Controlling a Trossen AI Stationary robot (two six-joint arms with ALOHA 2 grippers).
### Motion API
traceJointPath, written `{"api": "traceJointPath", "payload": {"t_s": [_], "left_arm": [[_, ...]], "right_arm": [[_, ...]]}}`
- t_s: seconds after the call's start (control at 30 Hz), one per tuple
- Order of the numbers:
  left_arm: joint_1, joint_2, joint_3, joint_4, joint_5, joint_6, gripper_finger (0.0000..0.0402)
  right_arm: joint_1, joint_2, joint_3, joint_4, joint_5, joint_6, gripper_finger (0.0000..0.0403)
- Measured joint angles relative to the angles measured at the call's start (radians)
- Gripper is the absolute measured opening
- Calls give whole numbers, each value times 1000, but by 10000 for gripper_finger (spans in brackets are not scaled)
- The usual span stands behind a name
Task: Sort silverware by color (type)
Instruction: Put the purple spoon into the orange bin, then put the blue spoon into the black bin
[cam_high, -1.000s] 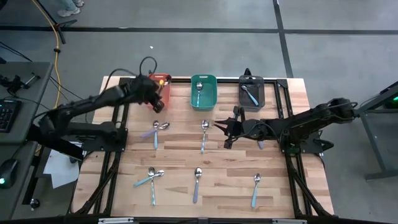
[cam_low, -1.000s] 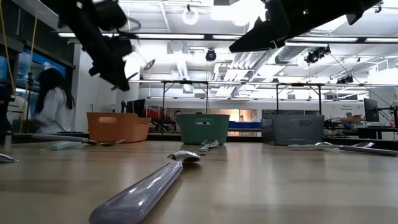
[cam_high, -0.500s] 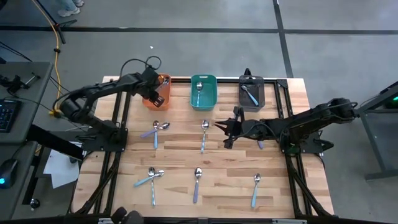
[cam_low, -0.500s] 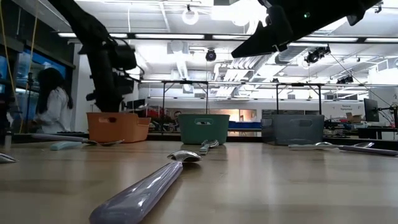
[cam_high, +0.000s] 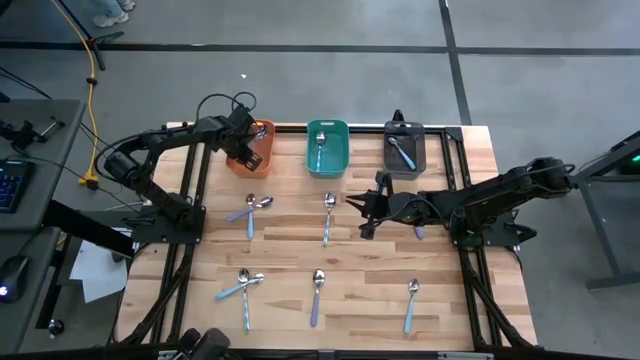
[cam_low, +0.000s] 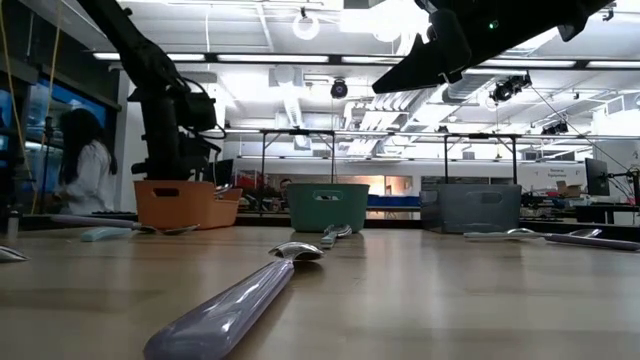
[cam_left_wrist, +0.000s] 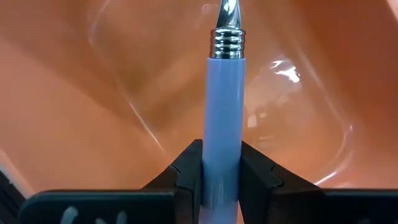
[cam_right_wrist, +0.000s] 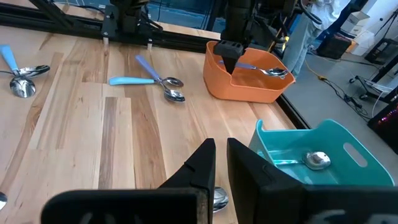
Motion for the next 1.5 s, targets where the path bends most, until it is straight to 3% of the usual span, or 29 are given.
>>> {"api": "traceJointPath", "payload": {"t_s": [0.2,0.4,0.67,0.87,1.5], "left_arm": [[3,0,0,3,0,-1,113],[3,-17,0,3,-1,30,125],[-41,-116,0,50,24,33,67],[-78,-101,0,156,103,36,7],[-28,50,0,529,113,52,0]], "right_arm": [[0,0,0,0,0,0,23],[0,0,0,0,0,0,23],[0,0,0,0,-1,-6,23],[-1,0,0,0,-1,-9,23],[-1,0,0,-1,-1,-12,23]]}}
